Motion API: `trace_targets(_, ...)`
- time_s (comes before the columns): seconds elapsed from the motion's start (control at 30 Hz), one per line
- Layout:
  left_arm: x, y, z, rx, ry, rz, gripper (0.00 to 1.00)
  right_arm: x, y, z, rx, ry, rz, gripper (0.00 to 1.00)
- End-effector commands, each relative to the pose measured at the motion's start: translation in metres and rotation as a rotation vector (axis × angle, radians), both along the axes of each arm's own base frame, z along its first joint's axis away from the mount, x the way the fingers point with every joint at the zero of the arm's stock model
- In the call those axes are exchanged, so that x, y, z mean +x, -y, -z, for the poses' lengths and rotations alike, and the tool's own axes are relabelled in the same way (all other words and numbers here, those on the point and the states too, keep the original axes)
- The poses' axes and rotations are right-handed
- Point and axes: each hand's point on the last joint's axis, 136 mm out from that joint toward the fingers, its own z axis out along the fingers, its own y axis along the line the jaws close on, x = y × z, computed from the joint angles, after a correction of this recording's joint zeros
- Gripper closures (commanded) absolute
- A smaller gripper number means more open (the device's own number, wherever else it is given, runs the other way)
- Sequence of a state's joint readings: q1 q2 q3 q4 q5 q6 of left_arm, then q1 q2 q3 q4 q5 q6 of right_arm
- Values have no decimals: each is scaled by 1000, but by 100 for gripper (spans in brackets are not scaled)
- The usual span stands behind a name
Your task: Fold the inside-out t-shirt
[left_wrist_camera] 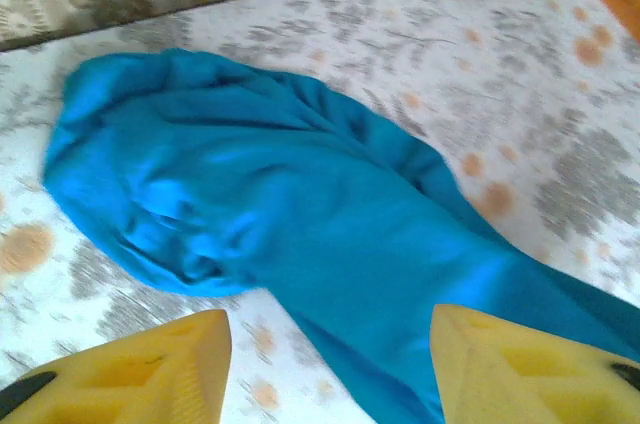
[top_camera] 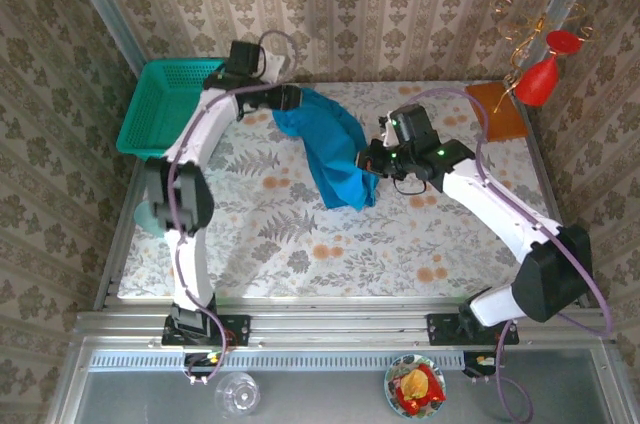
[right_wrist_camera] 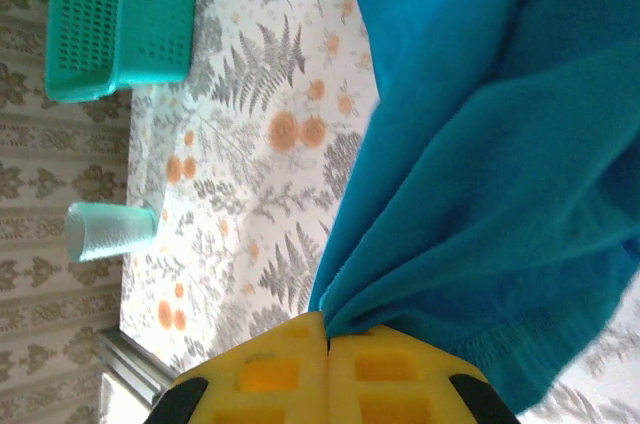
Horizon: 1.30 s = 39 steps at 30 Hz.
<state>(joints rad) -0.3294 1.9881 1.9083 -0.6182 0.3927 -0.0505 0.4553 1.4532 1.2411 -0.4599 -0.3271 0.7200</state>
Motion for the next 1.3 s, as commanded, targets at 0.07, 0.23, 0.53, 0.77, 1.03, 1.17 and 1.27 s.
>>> trace_targets(0.07, -73, 31, -60, -158, 221, 104, 42, 28, -19, -36, 118, 75, 23, 100)
trace_targets(0.23, -139, 59, -29, -122, 255, 148, 42, 40, -31, -43, 178, 75, 37, 100)
trace_targets(0.53, -187, 81, 42, -177, 180, 123, 47, 48, -48, -55, 221, 93, 80, 100)
trace_targets(0.77, -192, 106, 72, -245, 125, 128, 37, 44, -58, -68, 239, 113, 91, 100)
trace_targets(1.03, -178, 118, 92, -271, 106, 88, 30, 41, -55, -90, 261, 164, 132, 100)
trace_targets(1.17, -171, 119, 99, -285, 111, 54, 28, 40, -52, -96, 268, 177, 145, 100)
trace_targets(1.27, -165, 112, 104, -265, 119, 9, 34, 39, -49, -98, 260, 185, 156, 100)
